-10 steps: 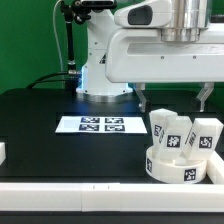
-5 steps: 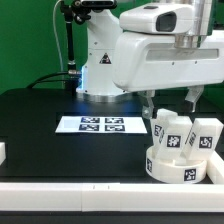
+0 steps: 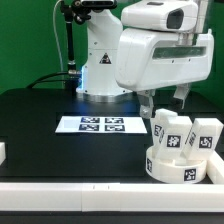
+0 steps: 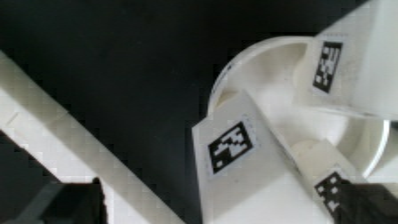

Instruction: Assemble stool

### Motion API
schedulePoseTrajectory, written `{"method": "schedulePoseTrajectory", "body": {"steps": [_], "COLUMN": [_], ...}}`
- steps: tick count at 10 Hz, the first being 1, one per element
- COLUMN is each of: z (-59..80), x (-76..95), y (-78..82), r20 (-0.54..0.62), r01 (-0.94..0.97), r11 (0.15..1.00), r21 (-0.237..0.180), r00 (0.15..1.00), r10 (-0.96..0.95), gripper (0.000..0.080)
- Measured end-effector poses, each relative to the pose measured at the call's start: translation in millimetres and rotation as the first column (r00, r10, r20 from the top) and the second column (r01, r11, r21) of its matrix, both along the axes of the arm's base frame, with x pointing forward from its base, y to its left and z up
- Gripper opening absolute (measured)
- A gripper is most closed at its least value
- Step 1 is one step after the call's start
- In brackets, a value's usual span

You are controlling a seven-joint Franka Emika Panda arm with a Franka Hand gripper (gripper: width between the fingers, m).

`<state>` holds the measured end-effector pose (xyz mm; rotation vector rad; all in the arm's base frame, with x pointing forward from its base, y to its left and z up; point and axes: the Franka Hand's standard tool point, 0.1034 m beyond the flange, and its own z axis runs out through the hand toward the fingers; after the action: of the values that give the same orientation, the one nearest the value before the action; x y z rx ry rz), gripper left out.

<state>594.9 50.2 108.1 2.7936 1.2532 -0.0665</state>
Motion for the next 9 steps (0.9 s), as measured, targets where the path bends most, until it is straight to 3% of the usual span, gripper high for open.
{"method": "schedulePoseTrajectory", "body": {"steps": [5,9], "z": [-7.0,-15.9], "x": [2.3,5.4], "y": [2.6,3.5], "r20": [-0.065,-0.074], "r01": [-0.42,-0.419], "r11": [0.906,0.906], "r21": [-0.048,-0.054], "r00": [0.907,0.907], "r10": [0.417,0.415], "gripper": [0.0649,0.0649]}}
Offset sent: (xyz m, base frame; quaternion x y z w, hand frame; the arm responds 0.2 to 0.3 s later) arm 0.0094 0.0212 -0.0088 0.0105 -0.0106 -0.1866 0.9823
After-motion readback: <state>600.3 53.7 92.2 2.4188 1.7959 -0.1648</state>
